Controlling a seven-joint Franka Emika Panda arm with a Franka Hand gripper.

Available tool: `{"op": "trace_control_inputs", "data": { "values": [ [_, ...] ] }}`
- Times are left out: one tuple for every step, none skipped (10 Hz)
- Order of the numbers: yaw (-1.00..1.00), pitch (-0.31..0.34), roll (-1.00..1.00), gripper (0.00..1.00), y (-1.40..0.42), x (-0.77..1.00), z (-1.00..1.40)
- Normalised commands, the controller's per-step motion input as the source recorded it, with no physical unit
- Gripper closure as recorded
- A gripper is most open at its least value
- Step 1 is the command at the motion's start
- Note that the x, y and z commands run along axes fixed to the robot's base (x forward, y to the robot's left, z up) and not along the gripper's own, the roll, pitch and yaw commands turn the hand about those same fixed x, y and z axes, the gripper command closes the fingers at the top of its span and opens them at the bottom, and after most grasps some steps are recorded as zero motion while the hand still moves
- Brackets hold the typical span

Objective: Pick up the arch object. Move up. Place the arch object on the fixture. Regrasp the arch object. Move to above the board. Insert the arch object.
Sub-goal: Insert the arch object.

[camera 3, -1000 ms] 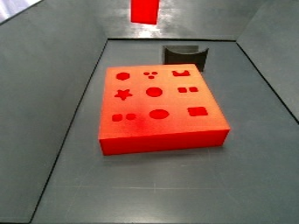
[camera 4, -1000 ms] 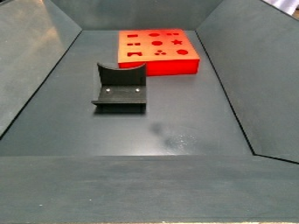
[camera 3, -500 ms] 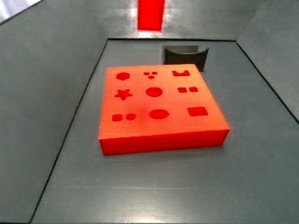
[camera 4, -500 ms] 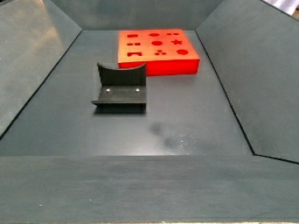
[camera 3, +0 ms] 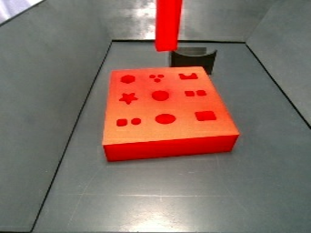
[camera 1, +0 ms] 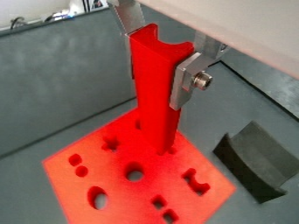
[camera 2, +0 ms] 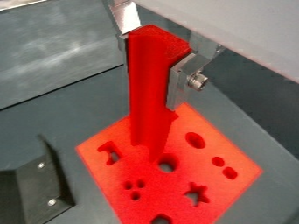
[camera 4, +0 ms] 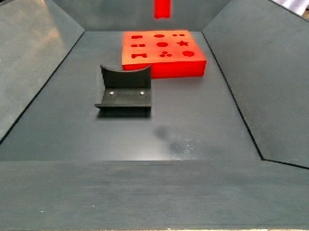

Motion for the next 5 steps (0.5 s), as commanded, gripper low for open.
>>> {"op": "trace_control_inputs", "data": {
  "values": [
    [0.19, 0.074, 0.00, 1.00, 0.42, 0.77, -0.30],
    [-0.06, 0.130, 0.03, 1.00, 0.28, 0.73, -0.27],
    [-0.34, 0.150, 0.01, 1.00, 0.17, 0.68, -0.30],
    [-0.48, 0.114, -0.04, 1.00, 0.21, 0.57, -0.31],
    [-0.57, 0.091, -0.09, 1.00, 0.22, 0.50, -0.30]
  ]
}}
